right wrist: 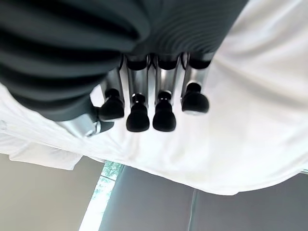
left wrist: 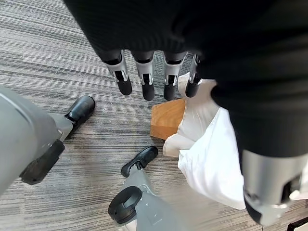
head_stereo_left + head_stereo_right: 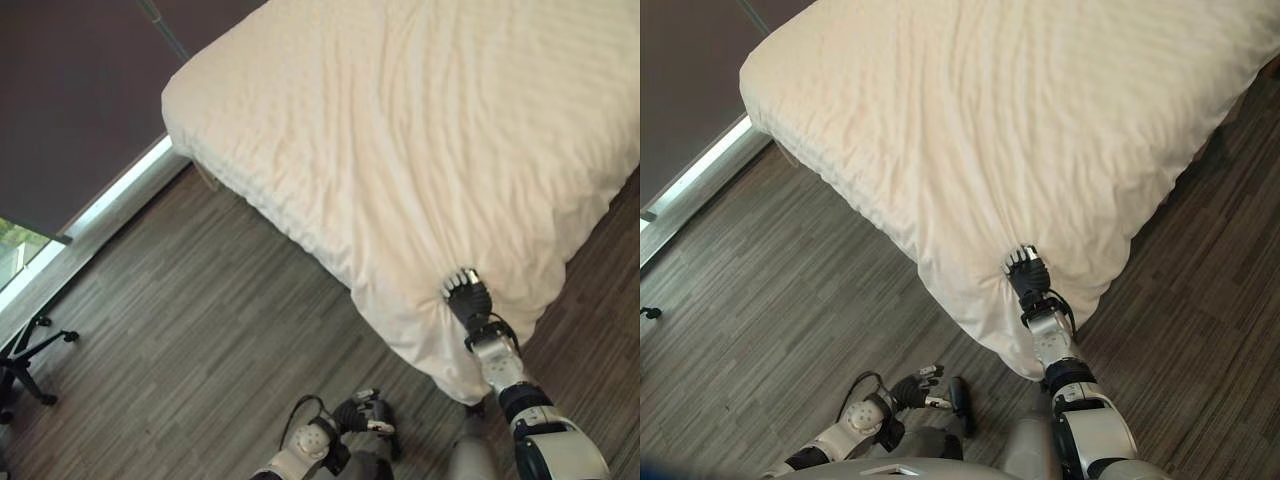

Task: Making the bed.

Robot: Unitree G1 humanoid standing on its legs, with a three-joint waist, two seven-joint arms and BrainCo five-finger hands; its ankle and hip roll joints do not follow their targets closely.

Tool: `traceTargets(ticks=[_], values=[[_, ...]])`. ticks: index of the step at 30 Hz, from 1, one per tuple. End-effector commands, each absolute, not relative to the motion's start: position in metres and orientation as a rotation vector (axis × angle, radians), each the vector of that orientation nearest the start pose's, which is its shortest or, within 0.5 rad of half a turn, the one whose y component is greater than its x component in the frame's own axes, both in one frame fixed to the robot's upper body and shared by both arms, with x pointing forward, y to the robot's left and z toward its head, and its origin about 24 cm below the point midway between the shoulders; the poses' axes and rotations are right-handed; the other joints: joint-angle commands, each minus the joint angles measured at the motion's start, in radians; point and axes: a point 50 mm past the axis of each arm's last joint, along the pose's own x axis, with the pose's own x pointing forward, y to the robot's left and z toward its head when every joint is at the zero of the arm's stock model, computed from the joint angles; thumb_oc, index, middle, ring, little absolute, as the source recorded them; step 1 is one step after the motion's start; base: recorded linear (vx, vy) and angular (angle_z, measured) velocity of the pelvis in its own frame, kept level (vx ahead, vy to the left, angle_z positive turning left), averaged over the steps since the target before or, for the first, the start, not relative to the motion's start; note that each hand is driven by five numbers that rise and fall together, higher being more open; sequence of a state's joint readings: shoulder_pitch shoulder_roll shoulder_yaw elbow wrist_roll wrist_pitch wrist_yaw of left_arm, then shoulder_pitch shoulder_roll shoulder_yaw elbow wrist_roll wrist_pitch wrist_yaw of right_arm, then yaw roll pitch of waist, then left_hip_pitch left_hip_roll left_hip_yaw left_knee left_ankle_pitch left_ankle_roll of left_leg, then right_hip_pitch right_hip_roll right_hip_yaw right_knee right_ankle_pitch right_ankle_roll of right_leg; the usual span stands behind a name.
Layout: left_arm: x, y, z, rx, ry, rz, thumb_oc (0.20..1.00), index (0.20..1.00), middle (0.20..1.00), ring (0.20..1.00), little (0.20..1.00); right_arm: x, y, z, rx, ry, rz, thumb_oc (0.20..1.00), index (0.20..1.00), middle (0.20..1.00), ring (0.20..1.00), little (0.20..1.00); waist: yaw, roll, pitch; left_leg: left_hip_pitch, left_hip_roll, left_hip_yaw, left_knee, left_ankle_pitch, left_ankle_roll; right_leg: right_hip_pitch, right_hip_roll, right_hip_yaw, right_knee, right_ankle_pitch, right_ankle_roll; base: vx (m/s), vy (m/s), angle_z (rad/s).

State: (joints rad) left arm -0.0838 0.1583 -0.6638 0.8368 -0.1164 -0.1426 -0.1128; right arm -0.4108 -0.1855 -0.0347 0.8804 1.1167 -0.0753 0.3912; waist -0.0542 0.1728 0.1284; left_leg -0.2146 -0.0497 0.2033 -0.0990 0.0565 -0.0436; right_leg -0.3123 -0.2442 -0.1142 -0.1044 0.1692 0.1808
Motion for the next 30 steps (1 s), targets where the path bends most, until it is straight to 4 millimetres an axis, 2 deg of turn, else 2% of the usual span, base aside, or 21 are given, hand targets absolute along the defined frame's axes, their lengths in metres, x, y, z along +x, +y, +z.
traceTargets(ticks=[1,2,3,4,5,6,10,15,20,30], values=[[0.206,0.075,-0.096,0.224,0.563,-0.614,1.000,1.000,1.000,1.000,1.000,0.134,-0.336,-0.111,0.809,0.537,-0.998,0.200,0.200,0.200,0.200,0.200,-0.032,0.089,0.133,0.021,0.040,-0.010,0.012,-0.009,-0.037,0.049,0.020,0.004,0.017,0.004,0.013,0.00,0.000,0.00],[0.207,0.076,-0.096,0.228,0.561,-0.609,1.000,1.000,1.000,1.000,1.000,0.117,-0.338,-0.116,0.789,0.581,-1.041,0.200,0.200,0.200,0.200,0.200,-0.042,0.087,0.136,0.021,0.040,-0.008,0.012,-0.011,-0.037,0.051,0.020,0.004,0.017,0.005,0.013,0.01,0.015,0.06],[0.207,0.077,-0.096,0.231,0.558,-0.607,1.000,1.000,1.000,1.000,1.000,0.107,-0.339,-0.118,0.777,0.602,-1.065,0.200,0.200,0.200,0.200,0.200,-0.048,0.086,0.138,0.023,0.040,-0.007,0.012,-0.011,-0.037,0.052,0.020,0.004,0.017,0.005,0.013,0.01,0.011,0.06],[0.207,0.076,-0.096,0.231,0.559,-0.608,1.000,1.000,1.000,1.000,1.000,0.106,-0.339,-0.118,0.777,0.603,-1.065,0.200,0.200,0.200,0.200,0.200,-0.048,0.086,0.138,0.023,0.040,-0.007,0.012,-0.011,-0.037,0.052,0.020,0.004,0.017,0.005,0.014,0.01,0.013,0.05],[0.208,0.077,-0.095,0.236,0.552,-0.606,1.000,1.000,1.000,1.000,1.000,0.090,-0.340,-0.122,0.763,0.638,-1.098,0.200,0.200,0.200,0.200,0.200,-0.058,0.083,0.142,0.024,0.040,-0.003,0.012,-0.012,-0.036,0.052,0.020,0.007,0.017,0.007,0.013,0.00,0.000,0.00],[0.208,0.078,-0.095,0.239,0.550,-0.606,1.000,1.000,1.000,1.000,1.000,0.084,-0.340,-0.124,0.759,0.650,-1.113,0.200,0.200,0.200,0.200,0.200,-0.063,0.080,0.144,0.025,0.040,-0.002,0.012,-0.013,-0.036,0.052,0.020,0.008,0.017,0.008,0.013,0.00,0.018,-0.03],[0.212,0.082,-0.093,0.238,0.539,-0.581,1.000,1.000,1.000,1.000,1.000,0.065,-0.338,-0.128,0.752,0.686,-1.146,0.200,0.200,0.200,0.200,0.200,-0.078,0.070,0.152,0.029,0.042,0.014,0.012,-0.016,-0.034,0.046,0.026,0.018,0.017,0.012,0.014,0.00,0.000,0.00],[0.215,0.086,-0.091,0.234,0.529,-0.564,1.000,1.000,1.000,1.000,1.000,0.051,-0.329,-0.135,0.752,0.738,-1.151,0.200,0.200,0.200,0.200,0.200,-0.090,0.061,0.158,0.031,0.045,0.027,0.012,-0.016,-0.034,0.040,0.029,0.025,0.017,0.017,0.013,-0.01,0.007,-0.11],[0.215,0.087,-0.091,0.232,0.529,-0.564,1.000,1.000,1.000,1.000,1.000,0.050,-0.324,-0.138,0.761,0.753,-1.131,0.200,0.200,0.200,0.200,0.200,-0.098,0.061,0.158,0.034,0.043,0.031,0.012,-0.016,-0.034,0.040,0.027,0.028,0.017,0.018,0.013,0.00,0.009,-0.17],[0.215,0.087,-0.090,0.228,0.529,-0.570,1.000,1.000,1.000,1.000,1.000,0.056,-0.328,-0.135,0.749,0.737,-1.117,0.200,0.200,0.200,0.200,0.200,-0.102,0.061,0.151,0.039,0.042,0.024,0.012,-0.018,-0.034,0.048,0.023,0.025,0.017,0.016,0.013,-0.01,0.005,-0.09]])
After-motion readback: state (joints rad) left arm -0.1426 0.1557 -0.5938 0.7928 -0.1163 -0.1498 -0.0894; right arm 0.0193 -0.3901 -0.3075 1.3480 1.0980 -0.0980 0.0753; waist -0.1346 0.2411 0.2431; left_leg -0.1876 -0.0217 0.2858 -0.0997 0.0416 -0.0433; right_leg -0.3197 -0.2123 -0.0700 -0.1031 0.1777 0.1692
